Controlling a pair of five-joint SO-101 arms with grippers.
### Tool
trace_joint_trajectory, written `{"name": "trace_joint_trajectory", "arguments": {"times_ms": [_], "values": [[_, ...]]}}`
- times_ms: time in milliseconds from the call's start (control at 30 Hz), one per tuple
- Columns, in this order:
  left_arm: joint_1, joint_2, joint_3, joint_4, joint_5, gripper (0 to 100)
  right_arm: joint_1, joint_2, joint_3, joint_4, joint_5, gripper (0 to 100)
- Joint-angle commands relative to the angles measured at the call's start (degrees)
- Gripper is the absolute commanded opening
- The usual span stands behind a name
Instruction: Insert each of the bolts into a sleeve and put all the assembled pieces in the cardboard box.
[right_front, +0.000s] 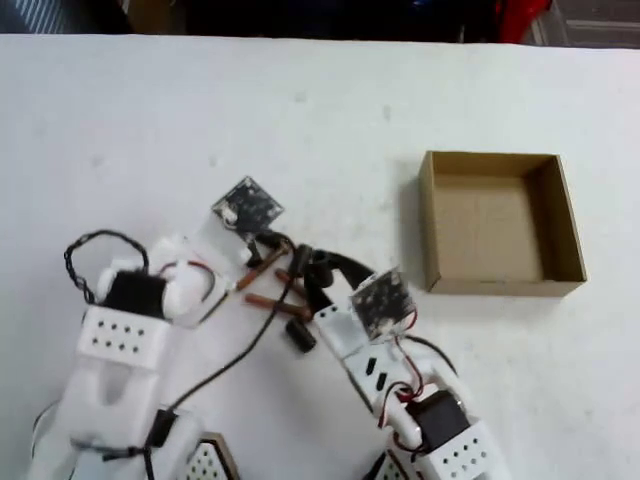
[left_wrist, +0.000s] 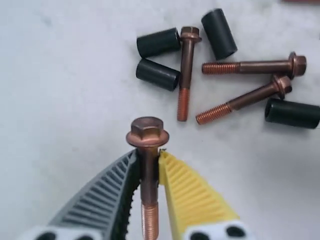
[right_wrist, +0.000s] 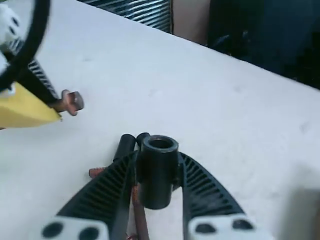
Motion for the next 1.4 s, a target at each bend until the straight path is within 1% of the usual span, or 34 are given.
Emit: {"name": "trace_joint_trajectory", "arguments": {"times_ms": [0,133,233,333,400,433,667,800,900,1100,1200,1267,1367], "values": [[-0.5,-5.8,1.3,-7.1,0.0,2,-1.0,-0.7,0.0,-5.2,5.9,1.7],[-0.5,-10.1,4.3,-12.0,0.1,2,-1.0,-0.3,2.7,-9.9,5.6,1.7],[-0.5,-12.4,5.3,-14.4,1.0,2,-0.7,-0.7,2.5,-10.9,0.9,1.7],[-0.5,-14.4,5.1,-16.2,8.2,2,-0.7,-0.7,2.5,-11.0,-3.3,1.7],[-0.2,-15.8,5.1,-18.0,13.5,2,-0.7,-0.7,2.5,-11.0,-4.0,1.7],[0.0,-16.4,5.3,-19.2,14.9,2,-0.7,-0.7,2.5,-11.0,-4.2,1.7],[0.4,-18.9,5.2,-28.2,15.9,2,-0.7,-0.4,2.5,-11.0,-7.4,1.7],[4.4,-19.6,5.1,-29.4,16.5,2,-0.7,-0.4,2.5,-11.0,-7.2,1.7],[6.8,-19.8,4.0,-29.6,21.7,2,-0.7,-0.4,2.5,-10.0,-7.5,1.7],[7.3,-19.5,-2.2,-29.7,30.7,2,-0.7,-0.7,2.5,-8.7,-7.5,1.7],[7.4,-19.8,-4.9,-31.8,36.0,2,-0.7,-0.4,2.5,-8.7,-7.5,1.7],[9.8,-19.8,-5.6,-33.7,37.6,2,-0.7,-0.4,2.5,-8.6,-7.4,1.7],[16.0,-19.8,-4.7,-36.1,36.9,2,-0.7,-0.4,2.5,-8.6,-7.1,1.7]]}}
